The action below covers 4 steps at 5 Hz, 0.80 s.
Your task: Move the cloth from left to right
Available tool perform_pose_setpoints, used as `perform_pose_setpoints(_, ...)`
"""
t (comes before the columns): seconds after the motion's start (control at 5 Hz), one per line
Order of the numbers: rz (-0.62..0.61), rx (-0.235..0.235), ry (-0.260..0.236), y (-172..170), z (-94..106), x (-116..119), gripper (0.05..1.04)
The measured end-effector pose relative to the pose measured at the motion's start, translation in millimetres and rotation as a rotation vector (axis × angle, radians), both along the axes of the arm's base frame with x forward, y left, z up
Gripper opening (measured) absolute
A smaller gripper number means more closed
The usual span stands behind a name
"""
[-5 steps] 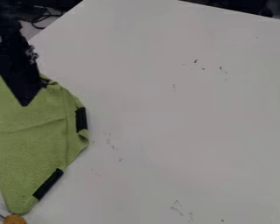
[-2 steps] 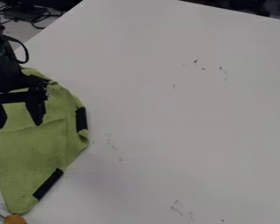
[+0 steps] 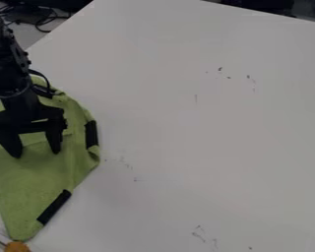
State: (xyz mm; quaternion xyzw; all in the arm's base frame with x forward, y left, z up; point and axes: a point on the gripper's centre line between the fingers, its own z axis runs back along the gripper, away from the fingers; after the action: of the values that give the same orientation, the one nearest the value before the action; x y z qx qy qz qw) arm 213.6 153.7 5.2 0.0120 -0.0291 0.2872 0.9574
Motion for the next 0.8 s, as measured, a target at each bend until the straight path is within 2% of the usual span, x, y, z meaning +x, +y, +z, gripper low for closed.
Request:
perform_pose_setpoints(0.4,-0.004,0.008,-0.048,-2,-1.9,2,1.0)
perform_pose_setpoints(0.6,-0.018,-0.024,-0.083,-15,-3.8,9,1.001)
perform_pose_setpoints(0.8,-0.039,-0.035,-0.108,-31,-7.0,16,1.001)
